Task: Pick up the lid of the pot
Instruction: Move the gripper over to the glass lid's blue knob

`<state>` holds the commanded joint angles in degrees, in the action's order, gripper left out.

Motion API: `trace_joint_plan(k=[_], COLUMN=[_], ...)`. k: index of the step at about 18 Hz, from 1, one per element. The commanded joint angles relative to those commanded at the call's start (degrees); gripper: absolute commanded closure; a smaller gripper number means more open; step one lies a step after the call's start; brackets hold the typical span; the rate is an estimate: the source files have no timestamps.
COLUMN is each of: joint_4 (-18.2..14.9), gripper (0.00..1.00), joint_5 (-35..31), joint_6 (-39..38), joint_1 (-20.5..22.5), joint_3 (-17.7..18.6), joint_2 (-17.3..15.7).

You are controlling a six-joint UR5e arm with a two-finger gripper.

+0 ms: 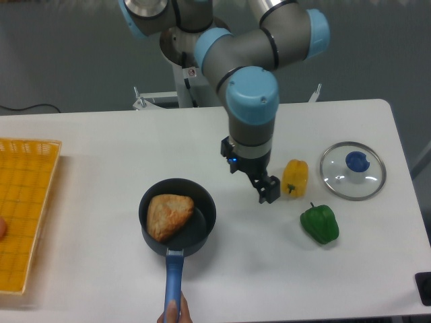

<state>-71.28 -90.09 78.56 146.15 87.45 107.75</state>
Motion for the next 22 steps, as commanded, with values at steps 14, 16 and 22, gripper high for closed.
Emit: trace_joint_plan(k=[14, 16, 22], joint_4=[5.3, 5.7, 6.5], gripper=[0.0, 0.0, 0.0], joint_5=[-4.0, -4.1, -5.8], joint_6=[6.3, 6.4, 8.9], joint_1=[5.9, 6.2, 7.5], joint_3=[4.5, 5.0, 6.1], joint_2=[0.4, 0.5, 1.3])
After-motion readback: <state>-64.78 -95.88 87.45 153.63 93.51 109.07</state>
